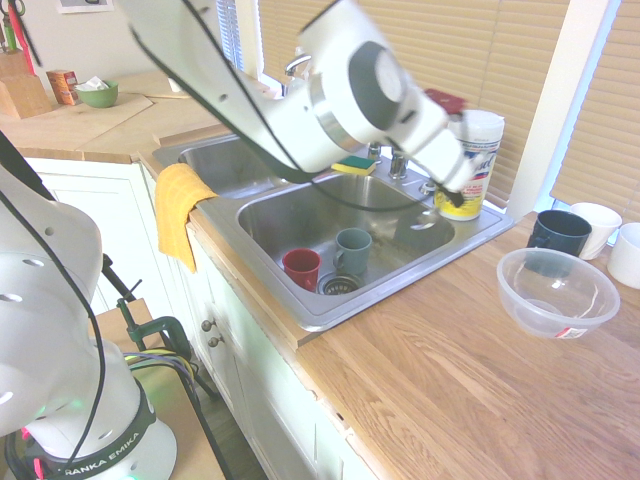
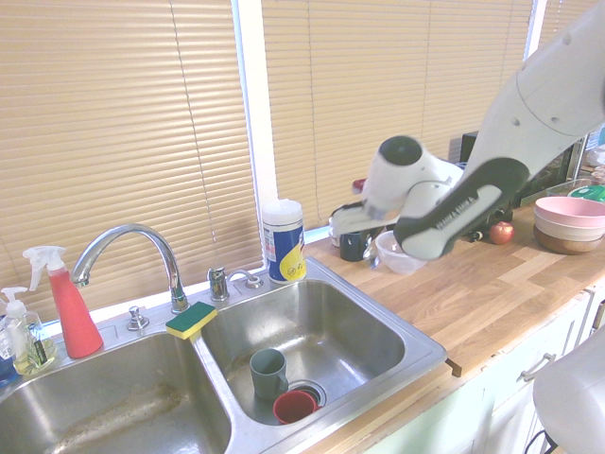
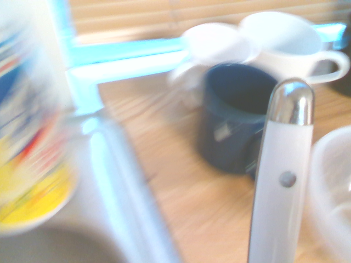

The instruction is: Put the spoon into the sink

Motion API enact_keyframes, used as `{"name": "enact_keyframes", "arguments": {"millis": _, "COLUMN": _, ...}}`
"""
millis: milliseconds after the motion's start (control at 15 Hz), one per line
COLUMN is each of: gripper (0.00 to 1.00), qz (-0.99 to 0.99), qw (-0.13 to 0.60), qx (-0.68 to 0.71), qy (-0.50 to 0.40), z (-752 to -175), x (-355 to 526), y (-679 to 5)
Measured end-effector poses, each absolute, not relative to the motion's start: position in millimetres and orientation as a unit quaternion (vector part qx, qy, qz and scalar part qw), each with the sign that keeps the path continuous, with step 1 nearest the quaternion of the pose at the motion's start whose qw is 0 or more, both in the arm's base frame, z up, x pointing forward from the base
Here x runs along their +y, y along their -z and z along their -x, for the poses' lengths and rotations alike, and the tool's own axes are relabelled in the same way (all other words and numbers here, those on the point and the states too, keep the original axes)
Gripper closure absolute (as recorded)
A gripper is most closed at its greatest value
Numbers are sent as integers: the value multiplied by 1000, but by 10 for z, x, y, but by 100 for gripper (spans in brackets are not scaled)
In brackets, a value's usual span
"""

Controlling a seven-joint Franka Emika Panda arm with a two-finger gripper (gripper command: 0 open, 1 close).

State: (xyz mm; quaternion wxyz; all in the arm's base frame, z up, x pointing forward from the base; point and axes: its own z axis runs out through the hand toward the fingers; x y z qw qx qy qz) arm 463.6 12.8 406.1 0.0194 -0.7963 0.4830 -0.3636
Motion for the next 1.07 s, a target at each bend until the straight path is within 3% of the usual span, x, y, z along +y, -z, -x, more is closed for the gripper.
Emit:
{"name": "enact_keyframes", "arguments": {"millis": 533, "gripper": 100, "qz": 861, "qw": -42, "qx": 407, "qy": 302, "z": -4452, "x": 1180, "y": -3189}}
{"name": "enact_keyframes", "arguments": {"millis": 1067, "gripper": 100, "qz": 888, "qw": -87, "qx": 400, "qy": 211, "z": -5290, "x": 1409, "y": -2359}}
